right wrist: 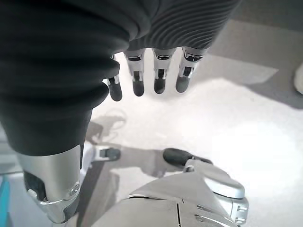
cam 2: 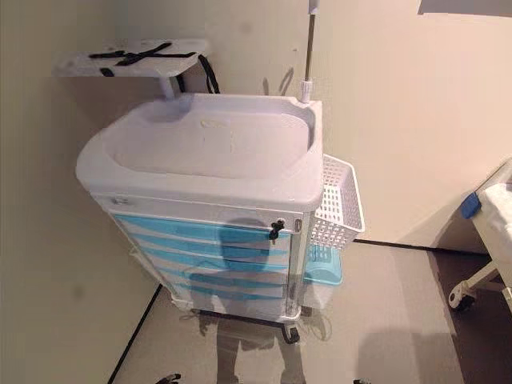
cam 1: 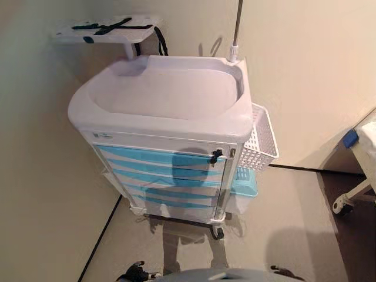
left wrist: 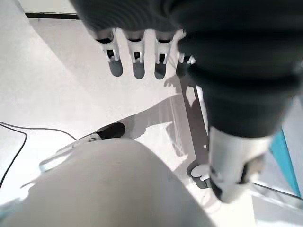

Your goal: Open the drawer and pick up the medicine

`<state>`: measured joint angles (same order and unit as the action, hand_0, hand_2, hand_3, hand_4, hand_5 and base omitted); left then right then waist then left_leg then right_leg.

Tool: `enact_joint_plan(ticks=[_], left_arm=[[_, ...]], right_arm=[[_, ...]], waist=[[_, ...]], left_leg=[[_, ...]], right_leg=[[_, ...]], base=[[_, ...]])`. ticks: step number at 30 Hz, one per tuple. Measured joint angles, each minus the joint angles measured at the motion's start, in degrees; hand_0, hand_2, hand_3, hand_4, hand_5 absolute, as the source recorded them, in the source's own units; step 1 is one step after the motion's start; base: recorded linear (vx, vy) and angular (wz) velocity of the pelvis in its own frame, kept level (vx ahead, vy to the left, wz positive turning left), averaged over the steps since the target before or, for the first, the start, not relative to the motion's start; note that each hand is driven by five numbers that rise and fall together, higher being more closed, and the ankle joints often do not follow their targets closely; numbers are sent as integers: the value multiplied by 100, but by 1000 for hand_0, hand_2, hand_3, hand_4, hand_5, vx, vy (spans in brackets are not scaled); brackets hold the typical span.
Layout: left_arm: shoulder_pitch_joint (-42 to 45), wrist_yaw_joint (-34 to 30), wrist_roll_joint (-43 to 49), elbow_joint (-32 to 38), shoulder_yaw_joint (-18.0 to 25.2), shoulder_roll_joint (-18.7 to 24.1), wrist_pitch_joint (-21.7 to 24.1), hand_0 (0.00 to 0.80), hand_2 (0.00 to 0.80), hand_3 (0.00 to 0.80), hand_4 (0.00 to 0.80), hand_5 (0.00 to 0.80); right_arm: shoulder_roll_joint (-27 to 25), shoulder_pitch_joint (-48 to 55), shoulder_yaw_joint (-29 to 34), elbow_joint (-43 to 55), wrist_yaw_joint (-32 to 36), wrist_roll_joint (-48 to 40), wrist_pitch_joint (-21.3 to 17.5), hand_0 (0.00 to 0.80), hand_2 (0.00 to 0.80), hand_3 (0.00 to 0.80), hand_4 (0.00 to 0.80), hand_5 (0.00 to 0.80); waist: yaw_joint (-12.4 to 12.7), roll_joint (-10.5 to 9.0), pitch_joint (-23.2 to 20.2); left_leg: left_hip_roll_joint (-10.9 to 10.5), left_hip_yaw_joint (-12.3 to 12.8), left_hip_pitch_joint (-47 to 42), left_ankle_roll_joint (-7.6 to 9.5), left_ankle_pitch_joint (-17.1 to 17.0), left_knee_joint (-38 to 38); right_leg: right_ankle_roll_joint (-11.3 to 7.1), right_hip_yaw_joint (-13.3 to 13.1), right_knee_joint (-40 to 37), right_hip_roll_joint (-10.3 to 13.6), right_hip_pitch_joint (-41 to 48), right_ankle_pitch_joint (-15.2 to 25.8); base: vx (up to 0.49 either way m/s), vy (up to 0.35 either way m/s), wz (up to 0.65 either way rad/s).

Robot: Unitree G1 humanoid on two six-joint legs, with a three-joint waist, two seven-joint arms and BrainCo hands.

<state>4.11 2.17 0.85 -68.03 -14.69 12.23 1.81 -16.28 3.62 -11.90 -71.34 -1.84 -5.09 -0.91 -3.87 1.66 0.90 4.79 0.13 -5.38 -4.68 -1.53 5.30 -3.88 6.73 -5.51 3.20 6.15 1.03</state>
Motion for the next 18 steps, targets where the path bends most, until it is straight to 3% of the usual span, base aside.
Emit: enact_joint_plan(ticks=[18], left_arm=[[9, 7, -454, -61, 138, -5, 0, 0, 0, 0, 0, 0]], right_arm=[[-3, 3, 2, -1, 0, 4, 0, 0, 0, 0, 0, 0]], waist=[[12, -10, 9]], left_leg=[[3, -11, 17, -3, 5, 2]], right_leg=[[3, 6, 0, -1, -15, -12]], base=[[0, 0, 0]])
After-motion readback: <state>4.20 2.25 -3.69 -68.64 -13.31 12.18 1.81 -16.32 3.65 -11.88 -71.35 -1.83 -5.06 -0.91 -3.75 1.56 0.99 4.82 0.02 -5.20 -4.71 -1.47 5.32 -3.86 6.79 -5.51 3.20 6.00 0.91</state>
